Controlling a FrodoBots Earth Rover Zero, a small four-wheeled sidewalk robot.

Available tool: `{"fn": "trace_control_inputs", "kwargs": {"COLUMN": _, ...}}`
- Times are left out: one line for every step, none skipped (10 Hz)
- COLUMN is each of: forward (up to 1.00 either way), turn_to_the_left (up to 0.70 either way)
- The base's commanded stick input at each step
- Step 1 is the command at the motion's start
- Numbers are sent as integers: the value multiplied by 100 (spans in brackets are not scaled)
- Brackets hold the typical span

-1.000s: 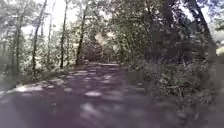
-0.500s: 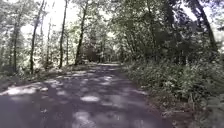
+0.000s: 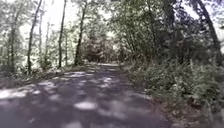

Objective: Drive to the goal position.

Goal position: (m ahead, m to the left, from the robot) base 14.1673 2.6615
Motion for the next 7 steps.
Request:
{"fn": "trace_control_inputs", "kwargs": {"forward": 45, "turn_to_the_left": 0}}
{"fn": "trace_control_inputs", "kwargs": {"forward": 45, "turn_to_the_left": 0}}
{"fn": "trace_control_inputs", "kwargs": {"forward": 45, "turn_to_the_left": 0}}
{"fn": "trace_control_inputs", "kwargs": {"forward": 45, "turn_to_the_left": 0}}
{"fn": "trace_control_inputs", "kwargs": {"forward": 45, "turn_to_the_left": 0}}
{"fn": "trace_control_inputs", "kwargs": {"forward": 45, "turn_to_the_left": 0}}
{"fn": "trace_control_inputs", "kwargs": {"forward": 45, "turn_to_the_left": 0}}
